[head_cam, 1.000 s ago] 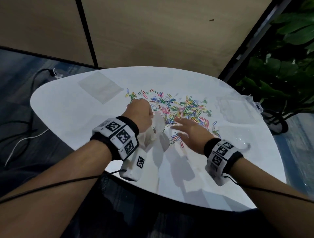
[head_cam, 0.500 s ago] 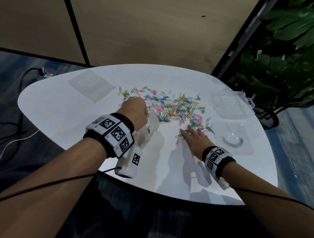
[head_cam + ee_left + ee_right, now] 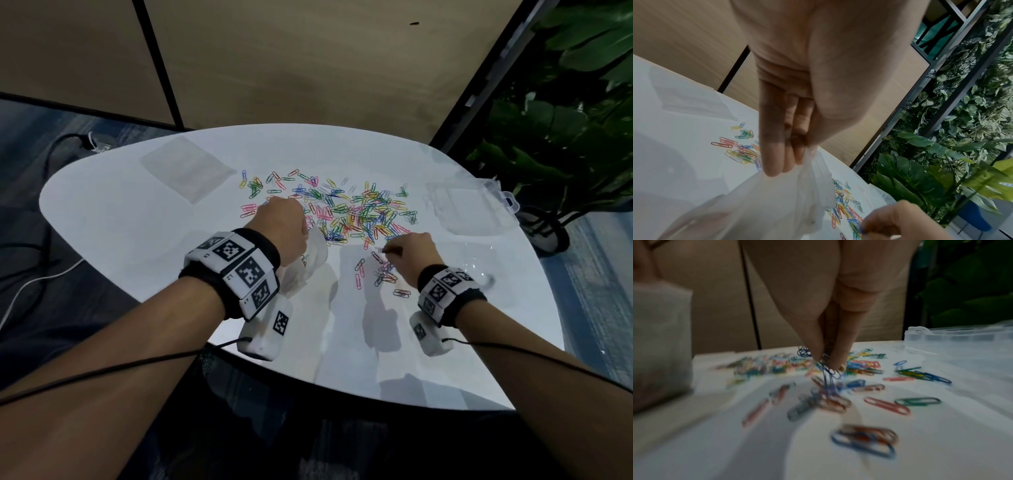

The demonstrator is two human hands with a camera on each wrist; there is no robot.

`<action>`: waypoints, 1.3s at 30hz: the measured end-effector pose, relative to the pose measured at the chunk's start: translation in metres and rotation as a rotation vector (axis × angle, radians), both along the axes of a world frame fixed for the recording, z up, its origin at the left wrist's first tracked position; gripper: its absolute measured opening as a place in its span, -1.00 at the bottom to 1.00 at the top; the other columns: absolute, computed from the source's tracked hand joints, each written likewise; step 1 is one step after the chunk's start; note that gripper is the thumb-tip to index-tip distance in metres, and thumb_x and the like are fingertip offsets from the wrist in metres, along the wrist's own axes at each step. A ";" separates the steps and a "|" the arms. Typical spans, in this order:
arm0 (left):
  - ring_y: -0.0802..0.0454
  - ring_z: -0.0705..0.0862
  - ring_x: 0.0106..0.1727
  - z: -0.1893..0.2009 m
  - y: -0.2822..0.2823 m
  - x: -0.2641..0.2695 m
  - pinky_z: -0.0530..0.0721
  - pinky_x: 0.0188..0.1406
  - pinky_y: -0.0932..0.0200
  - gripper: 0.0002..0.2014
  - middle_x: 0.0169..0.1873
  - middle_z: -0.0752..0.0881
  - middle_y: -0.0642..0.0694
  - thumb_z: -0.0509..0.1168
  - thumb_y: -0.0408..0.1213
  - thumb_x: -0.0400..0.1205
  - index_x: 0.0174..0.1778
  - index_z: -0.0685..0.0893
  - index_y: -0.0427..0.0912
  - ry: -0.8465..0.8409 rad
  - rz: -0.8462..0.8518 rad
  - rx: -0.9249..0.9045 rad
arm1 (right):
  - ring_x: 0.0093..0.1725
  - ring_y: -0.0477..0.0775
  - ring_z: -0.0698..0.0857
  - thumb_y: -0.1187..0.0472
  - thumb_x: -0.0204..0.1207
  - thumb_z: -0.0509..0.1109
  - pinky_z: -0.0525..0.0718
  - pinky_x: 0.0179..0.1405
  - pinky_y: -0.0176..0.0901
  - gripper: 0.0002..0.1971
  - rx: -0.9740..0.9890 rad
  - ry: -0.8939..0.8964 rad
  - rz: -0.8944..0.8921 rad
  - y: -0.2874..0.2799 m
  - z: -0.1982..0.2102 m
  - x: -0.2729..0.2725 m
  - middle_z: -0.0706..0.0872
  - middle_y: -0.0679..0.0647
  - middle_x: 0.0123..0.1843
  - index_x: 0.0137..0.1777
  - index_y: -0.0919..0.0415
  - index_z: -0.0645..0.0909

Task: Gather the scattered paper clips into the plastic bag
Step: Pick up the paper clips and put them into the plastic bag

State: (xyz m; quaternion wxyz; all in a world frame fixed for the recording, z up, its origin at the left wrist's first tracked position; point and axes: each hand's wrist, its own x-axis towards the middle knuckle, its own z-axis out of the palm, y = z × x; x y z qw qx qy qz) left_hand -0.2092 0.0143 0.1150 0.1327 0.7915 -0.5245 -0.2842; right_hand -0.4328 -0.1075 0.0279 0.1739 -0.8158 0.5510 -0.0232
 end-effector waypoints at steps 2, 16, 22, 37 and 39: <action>-0.15 0.83 -0.07 0.000 -0.001 -0.003 0.81 0.06 0.03 -0.82 -0.14 0.83 -0.19 0.31 -0.41 0.65 0.03 0.82 -0.22 0.003 -0.002 0.000 | -0.18 -0.06 0.72 0.30 0.51 0.47 0.61 0.00 -0.36 -0.85 0.056 -0.185 -0.125 -0.002 0.014 0.005 0.81 0.02 -0.14 0.02 0.18 0.83; -0.18 0.82 -0.16 -0.003 -0.015 -0.034 0.85 -0.09 -0.07 -0.83 -0.39 0.71 -0.12 0.34 -0.52 0.59 -0.09 0.82 -0.23 0.128 0.025 -0.029 | -0.30 -0.16 0.74 0.36 0.45 0.51 0.68 -0.24 -0.41 -0.85 0.333 -0.445 -0.012 0.061 0.039 0.059 0.80 0.00 -0.25 -0.03 0.20 0.84; -0.17 0.81 -0.09 0.005 -0.017 -0.039 0.82 0.03 -0.07 -0.84 -0.23 0.79 -0.17 0.35 -0.46 0.62 -0.01 0.84 -0.24 0.087 -0.022 -0.043 | -0.07 0.22 0.70 0.45 0.55 0.22 0.50 -0.11 -0.22 -0.70 0.192 -0.080 0.391 0.068 0.061 0.062 0.81 0.24 -0.01 0.10 0.32 0.77; -0.23 0.83 -0.35 0.000 -0.008 -0.010 0.86 -0.22 -0.09 -0.84 -0.40 0.71 -0.09 0.27 -0.40 0.67 -0.06 0.79 -0.24 0.146 -0.016 -0.088 | 0.54 0.26 0.43 -0.13 0.23 0.67 0.51 0.44 0.10 0.09 0.369 0.464 -0.103 0.016 -0.001 -0.054 0.31 0.24 0.60 0.67 0.13 0.15; -0.18 0.81 -0.38 -0.002 -0.002 -0.002 0.86 -0.25 -0.05 -0.83 -0.38 0.74 -0.18 0.27 -0.40 0.68 -0.04 0.78 -0.26 0.178 0.001 -0.099 | 0.51 0.24 0.45 -0.07 0.19 0.71 0.51 0.42 0.04 0.08 0.363 0.367 -0.138 0.020 -0.014 -0.049 0.27 0.23 0.59 0.64 0.12 0.20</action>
